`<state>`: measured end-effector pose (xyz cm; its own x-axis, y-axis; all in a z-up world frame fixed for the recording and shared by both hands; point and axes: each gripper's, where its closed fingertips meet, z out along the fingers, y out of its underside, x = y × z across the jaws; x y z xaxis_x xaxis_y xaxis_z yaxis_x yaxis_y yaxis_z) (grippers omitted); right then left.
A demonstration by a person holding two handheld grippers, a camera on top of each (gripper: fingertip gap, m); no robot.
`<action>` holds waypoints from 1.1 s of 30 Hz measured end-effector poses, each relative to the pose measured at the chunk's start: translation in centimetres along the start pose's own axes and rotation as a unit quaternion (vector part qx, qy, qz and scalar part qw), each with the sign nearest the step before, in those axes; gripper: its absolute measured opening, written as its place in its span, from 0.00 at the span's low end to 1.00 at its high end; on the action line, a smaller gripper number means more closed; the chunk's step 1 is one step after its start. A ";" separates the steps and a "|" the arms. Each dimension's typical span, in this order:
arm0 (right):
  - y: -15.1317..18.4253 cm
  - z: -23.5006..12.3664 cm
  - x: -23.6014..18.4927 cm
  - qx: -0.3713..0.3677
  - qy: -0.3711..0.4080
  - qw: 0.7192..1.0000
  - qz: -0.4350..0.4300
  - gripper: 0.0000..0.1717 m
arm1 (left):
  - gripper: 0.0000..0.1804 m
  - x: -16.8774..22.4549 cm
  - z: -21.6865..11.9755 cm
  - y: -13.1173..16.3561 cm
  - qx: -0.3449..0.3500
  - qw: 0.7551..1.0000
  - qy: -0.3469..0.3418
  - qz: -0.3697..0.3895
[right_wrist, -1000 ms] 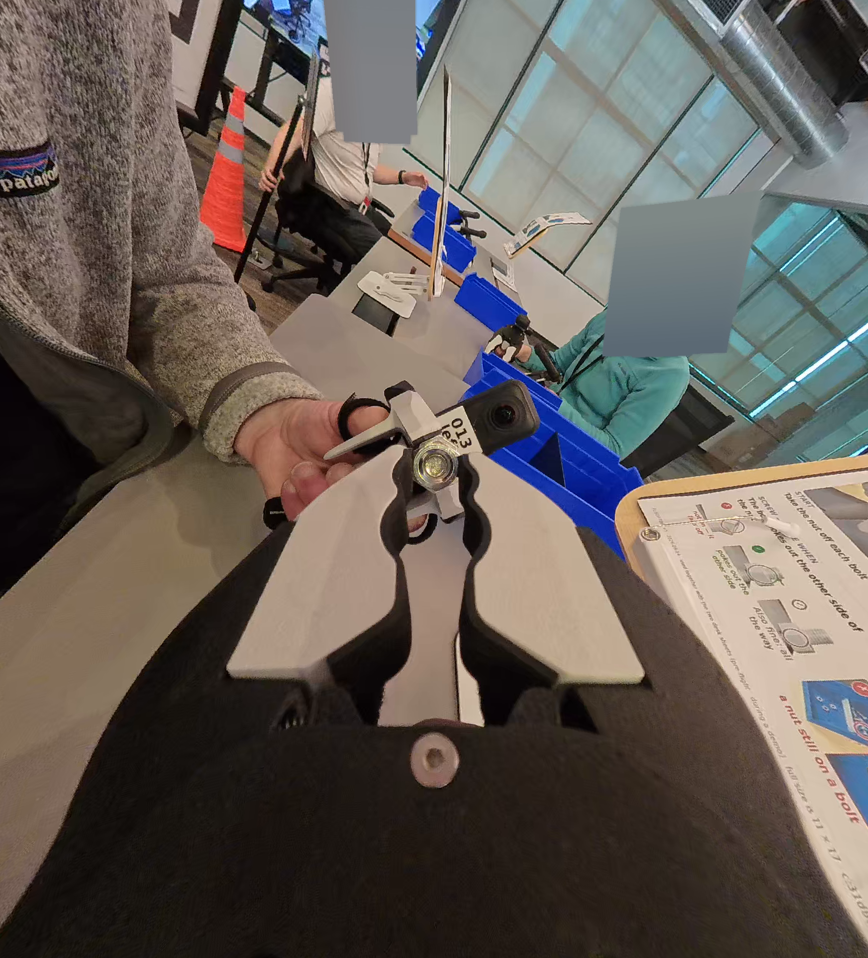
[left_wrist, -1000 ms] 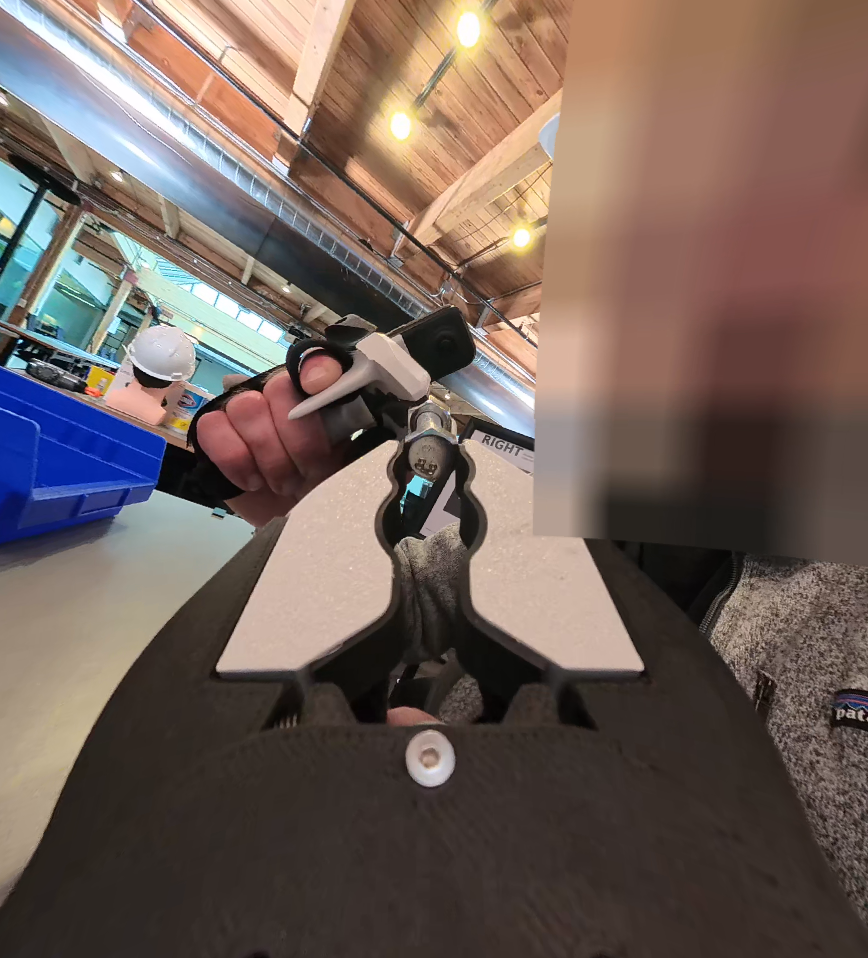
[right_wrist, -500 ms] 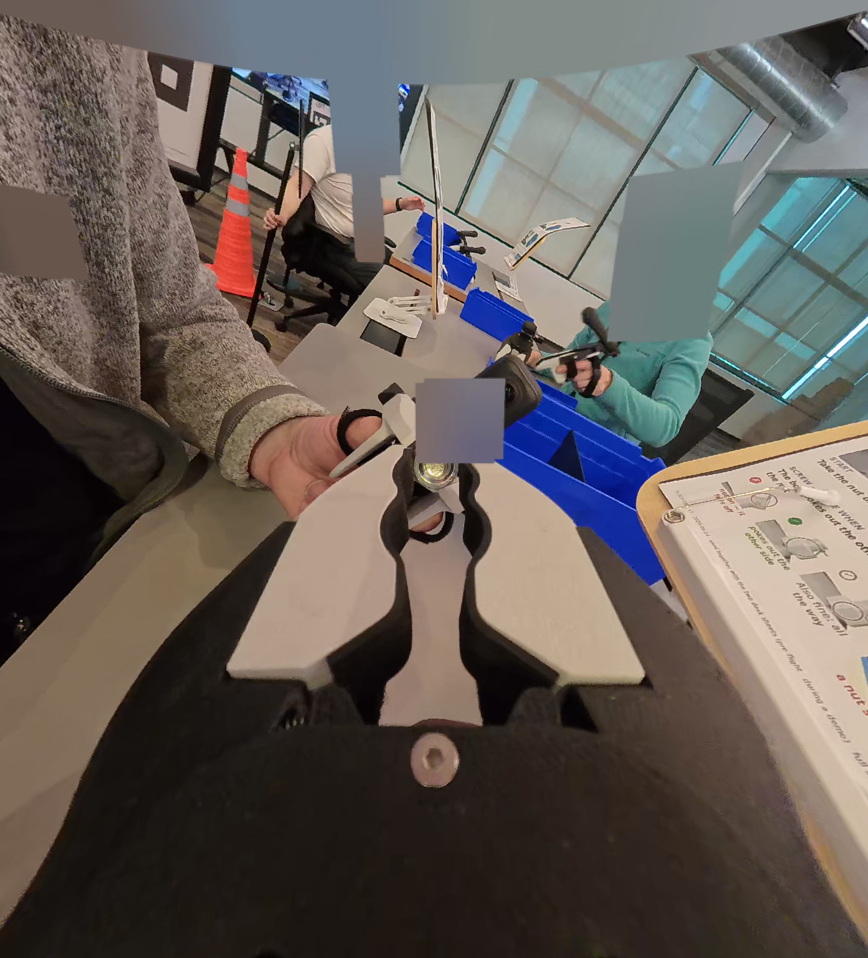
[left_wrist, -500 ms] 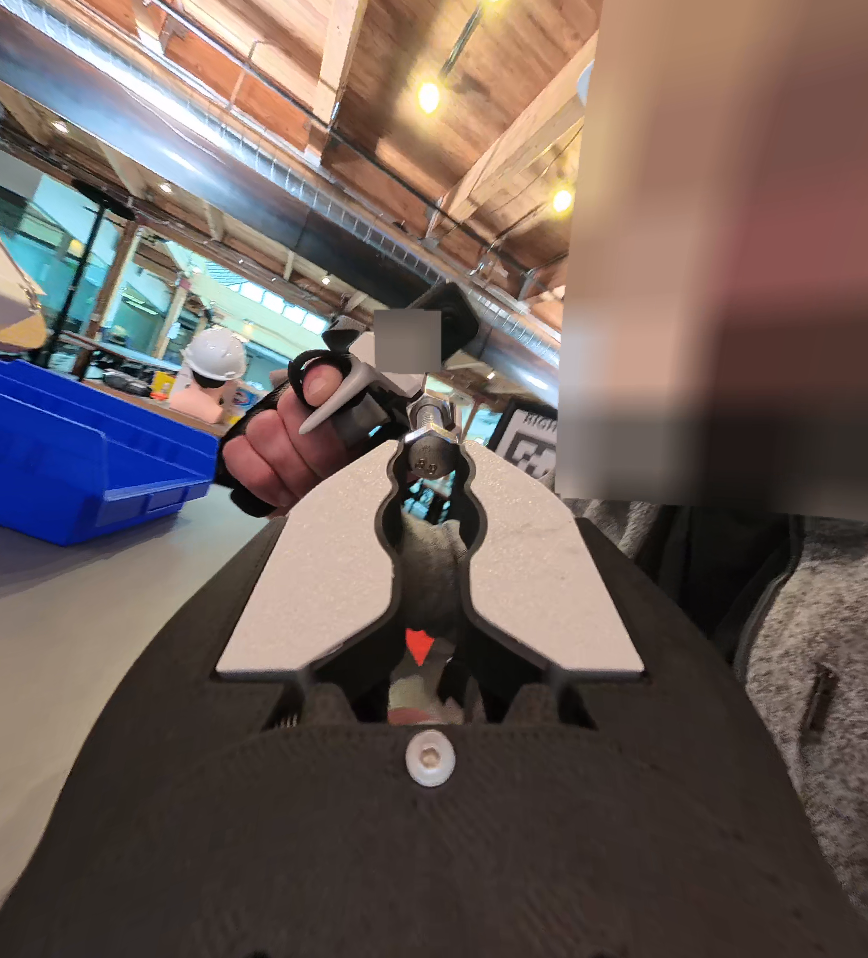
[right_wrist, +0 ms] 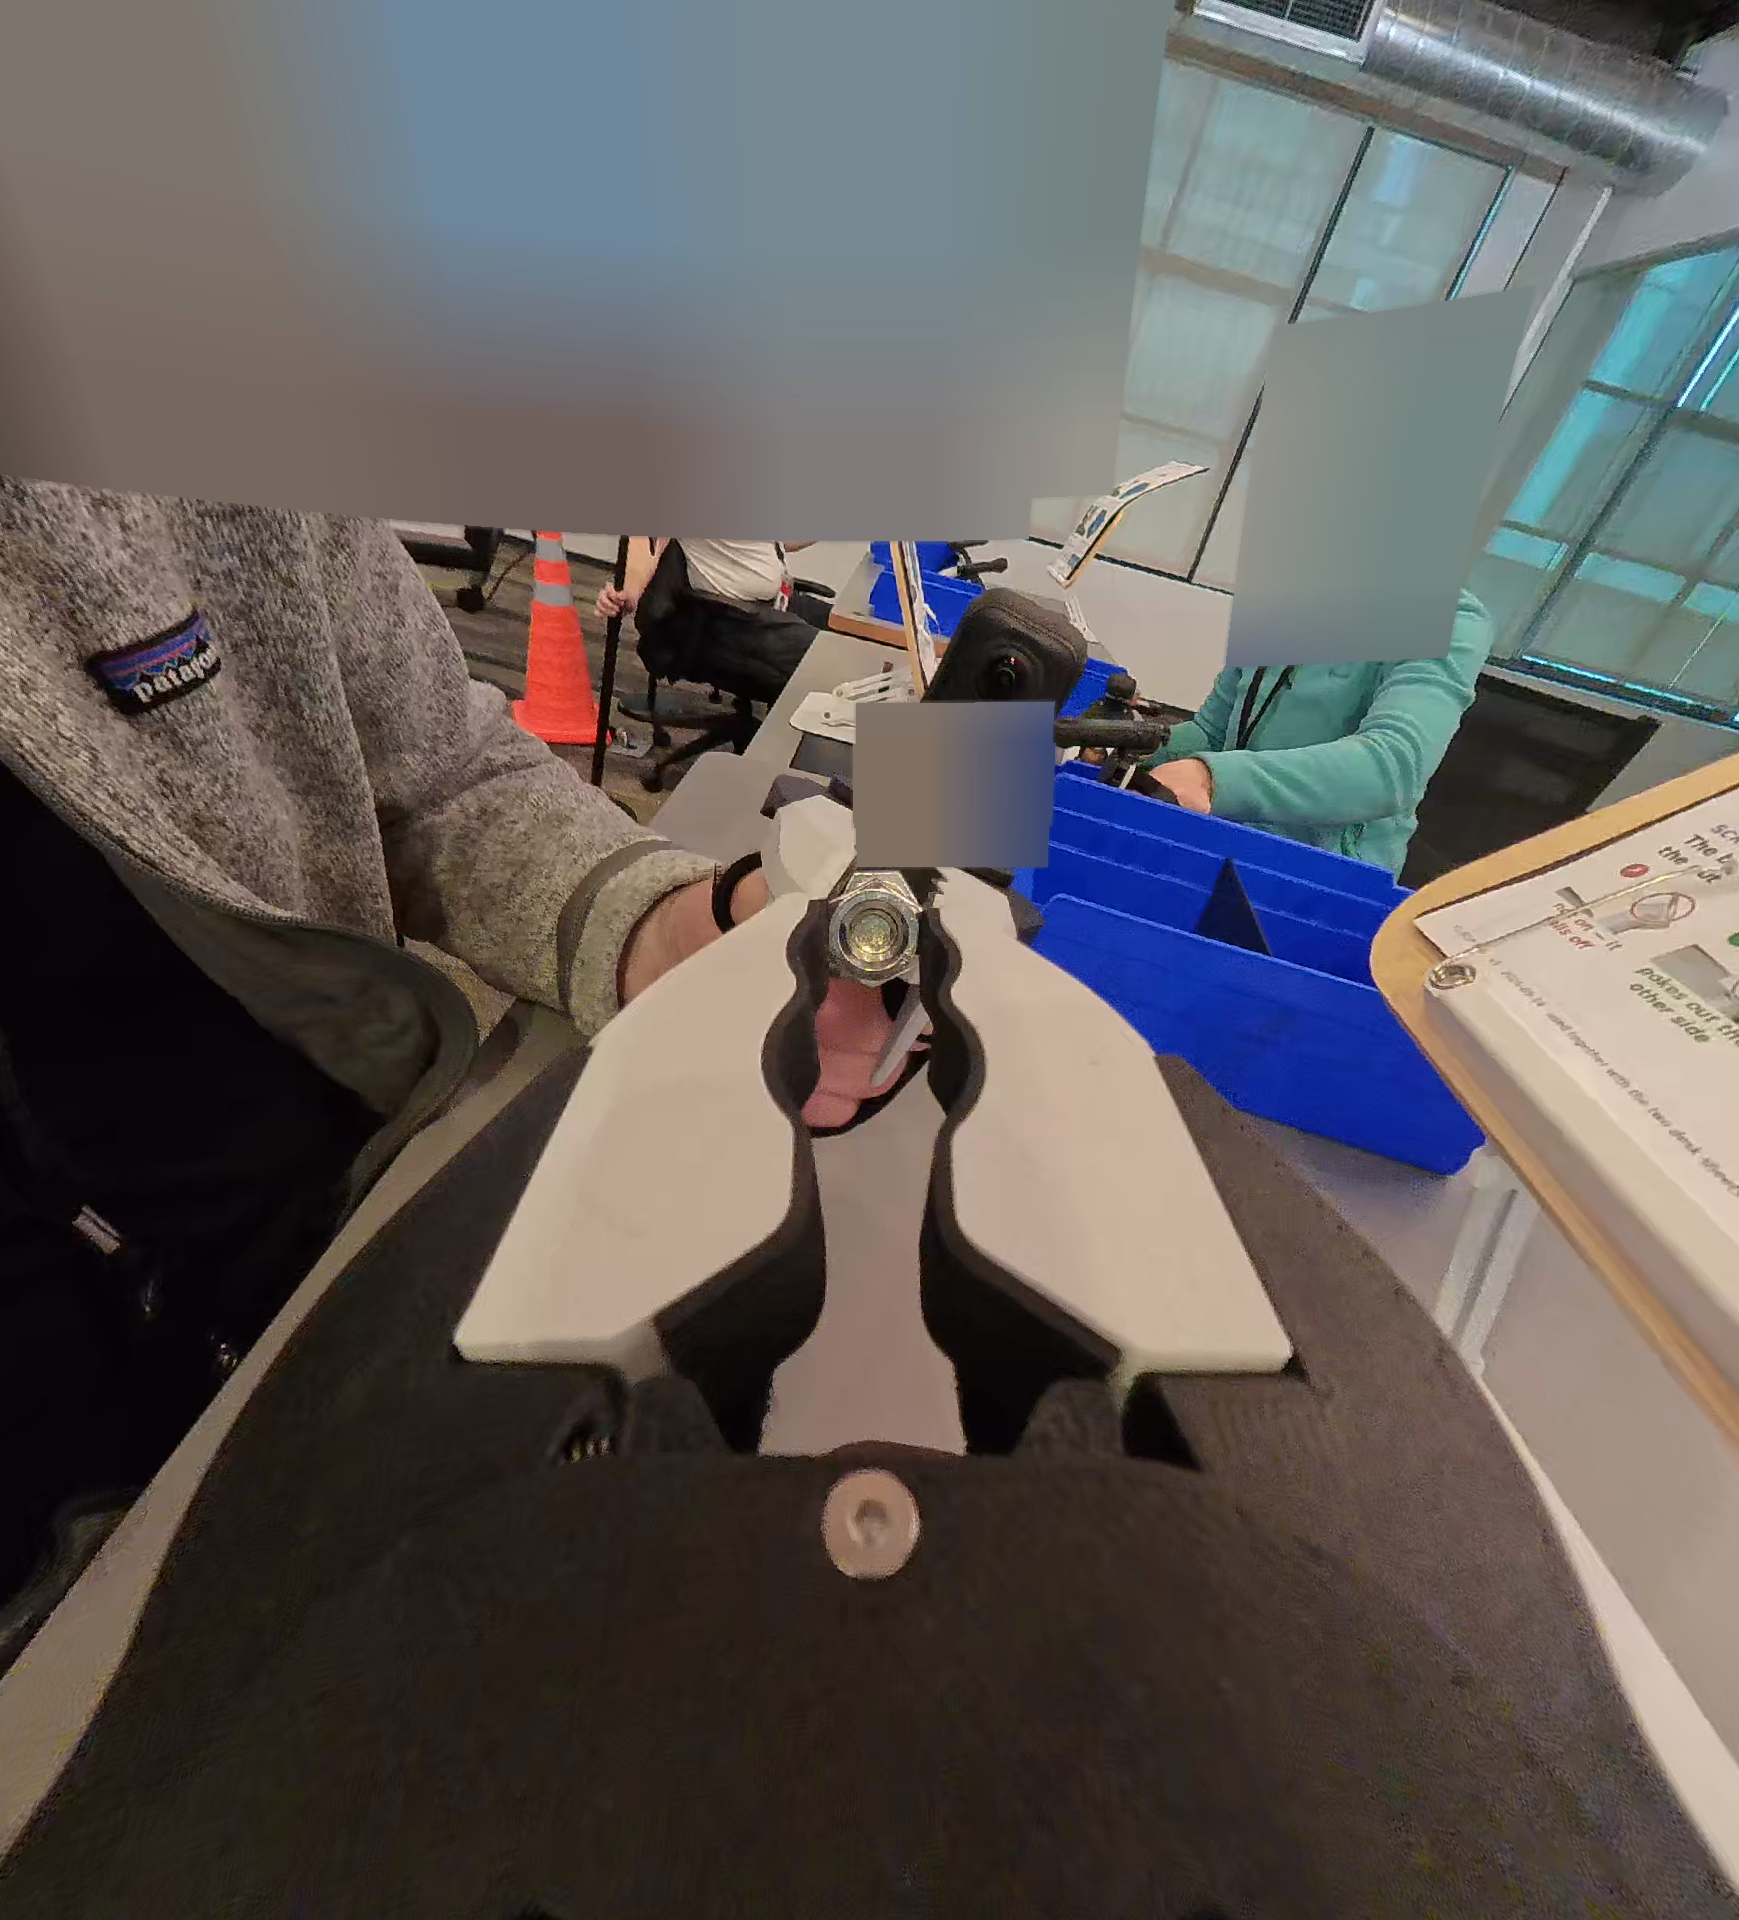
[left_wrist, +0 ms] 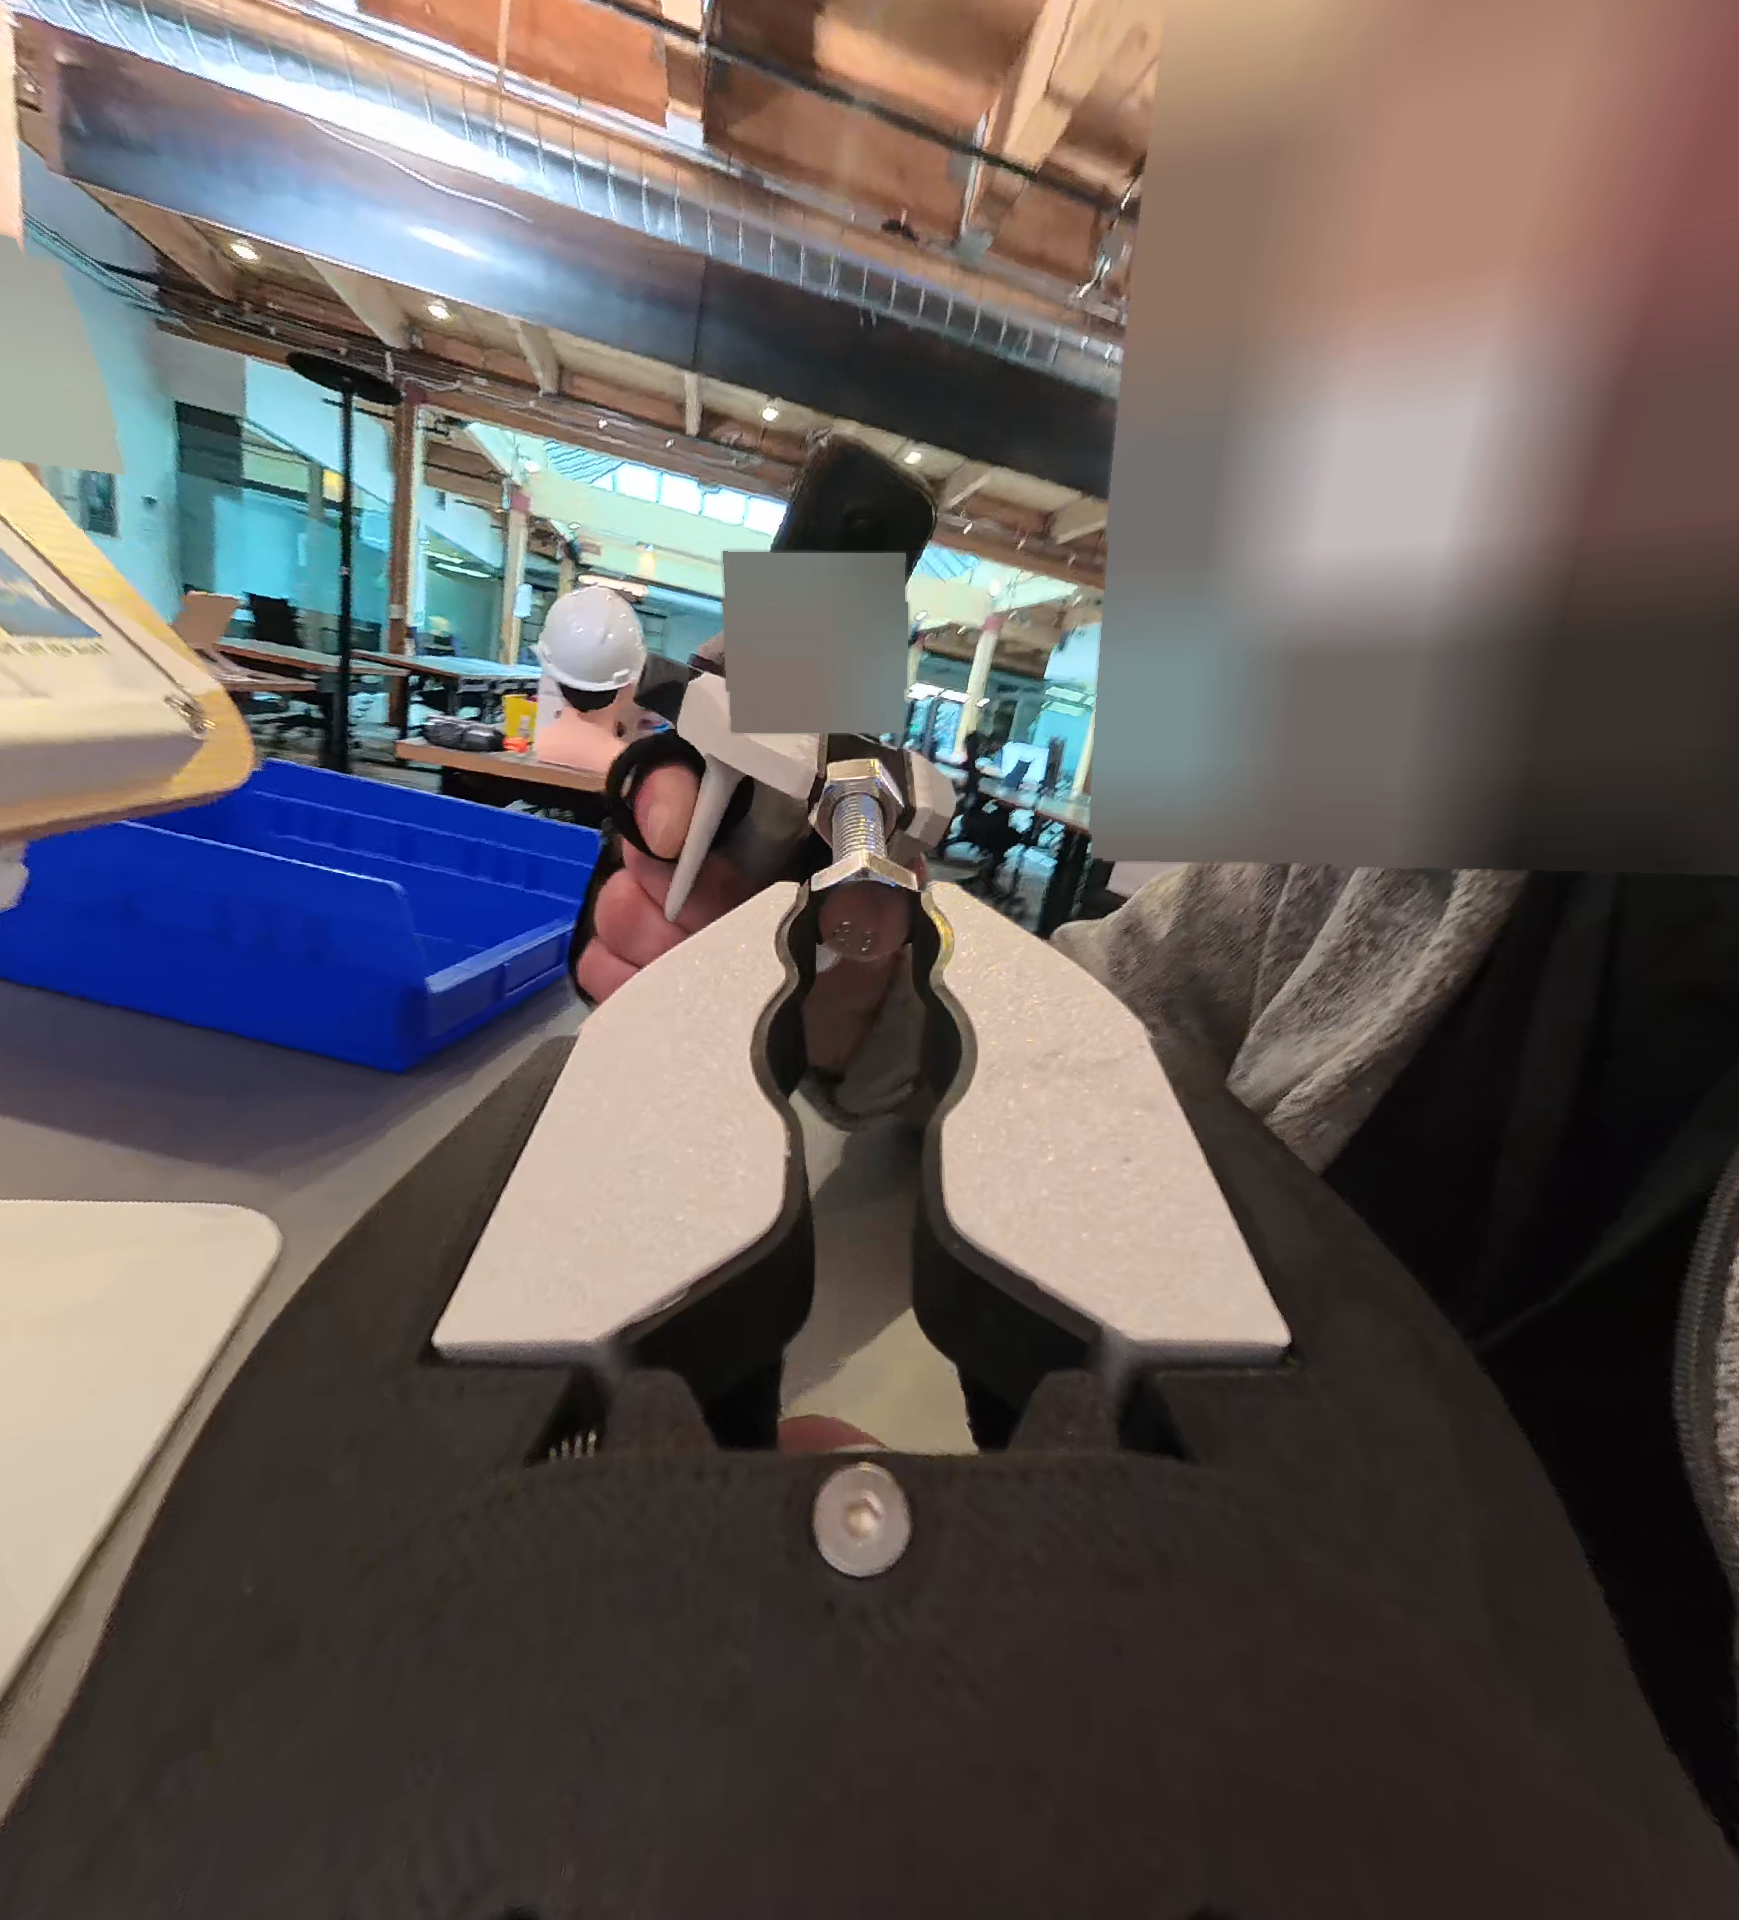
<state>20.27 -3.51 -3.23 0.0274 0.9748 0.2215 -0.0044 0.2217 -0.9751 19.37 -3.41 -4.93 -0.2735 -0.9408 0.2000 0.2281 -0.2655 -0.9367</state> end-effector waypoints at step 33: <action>1.4 -1.7 0.1 0.125 -0.049 0.943 0.304 0.10 | 0.10 -1.2 0.8 1.1 -0.309 0.768 -0.120 0.549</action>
<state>21.98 -3.13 -4.59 -0.1489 0.9183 -0.3669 -0.2246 -0.3928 -0.8918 20.69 -2.70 -6.01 -0.0356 -0.5581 -0.8290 -0.3085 0.7952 -0.5221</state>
